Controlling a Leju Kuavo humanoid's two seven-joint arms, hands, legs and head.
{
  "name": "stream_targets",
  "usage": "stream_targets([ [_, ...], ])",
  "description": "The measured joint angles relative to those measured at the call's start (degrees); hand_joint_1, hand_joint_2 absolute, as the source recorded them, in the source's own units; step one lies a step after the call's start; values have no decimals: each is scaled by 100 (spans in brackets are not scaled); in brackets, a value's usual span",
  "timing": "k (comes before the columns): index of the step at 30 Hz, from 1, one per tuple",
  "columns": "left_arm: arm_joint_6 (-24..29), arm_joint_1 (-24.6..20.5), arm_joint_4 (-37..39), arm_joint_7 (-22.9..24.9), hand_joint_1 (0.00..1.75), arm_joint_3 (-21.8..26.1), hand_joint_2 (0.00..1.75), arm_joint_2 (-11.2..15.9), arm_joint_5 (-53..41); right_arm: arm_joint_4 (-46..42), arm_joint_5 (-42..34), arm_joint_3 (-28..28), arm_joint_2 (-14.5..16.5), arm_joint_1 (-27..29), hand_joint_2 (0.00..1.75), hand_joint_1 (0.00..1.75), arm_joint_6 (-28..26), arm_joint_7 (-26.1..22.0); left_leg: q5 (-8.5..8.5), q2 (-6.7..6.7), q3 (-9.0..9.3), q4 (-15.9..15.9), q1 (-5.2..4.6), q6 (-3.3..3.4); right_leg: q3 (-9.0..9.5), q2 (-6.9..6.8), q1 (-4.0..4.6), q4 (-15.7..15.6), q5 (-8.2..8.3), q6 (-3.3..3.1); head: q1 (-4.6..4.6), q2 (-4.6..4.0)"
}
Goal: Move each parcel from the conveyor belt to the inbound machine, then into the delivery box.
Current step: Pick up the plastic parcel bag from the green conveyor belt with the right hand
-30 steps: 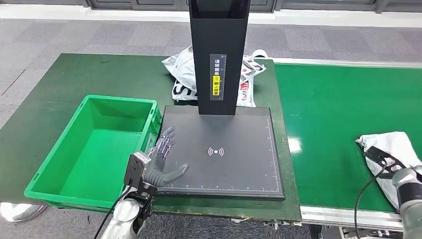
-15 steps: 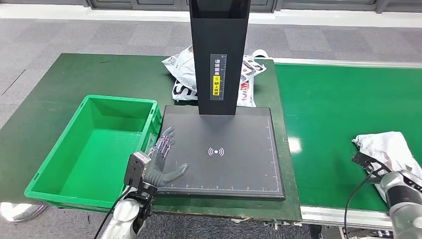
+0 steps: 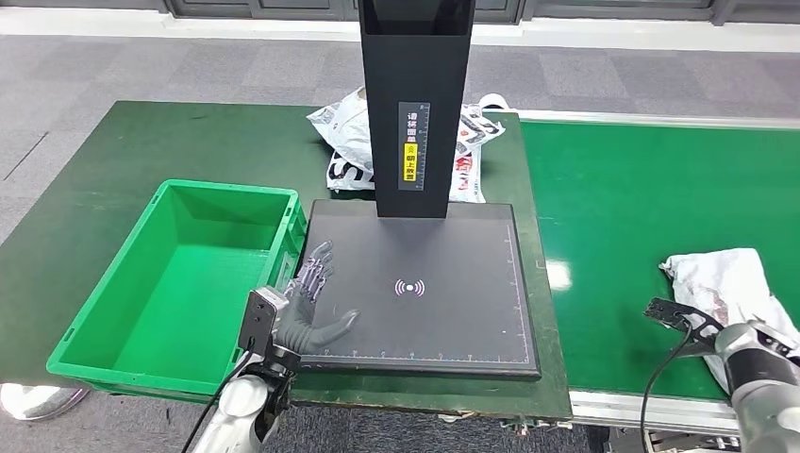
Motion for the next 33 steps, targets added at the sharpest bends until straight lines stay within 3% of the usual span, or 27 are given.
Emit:
stream_targets([
  [2, 0, -1, 18, -3, 0, 0, 175, -1, 1, 0, 1, 8, -1, 0, 175, 0, -1, -2, 0, 0, 0, 0, 0, 0, 0, 0, 0, 0, 0, 0, 0, 0],
  [6, 2, -3, 41, -4, 0, 0, 175, -4, 1, -1, 14, 15, -1, 1, 175, 170, 25, -5, 0, 0, 0, 0, 0, 0, 0, 0, 0, 0, 0, 0, 0, 0],
  [33, 2, -8, 91, -24, 0, 7, 175, -31, 67, -1, -3, 30, -77, 16, 175, 175, 7, -61, 1, 1, 1, 0, 0, 1, 0, 1, 0, 0, 0, 0, 0, 0],
])
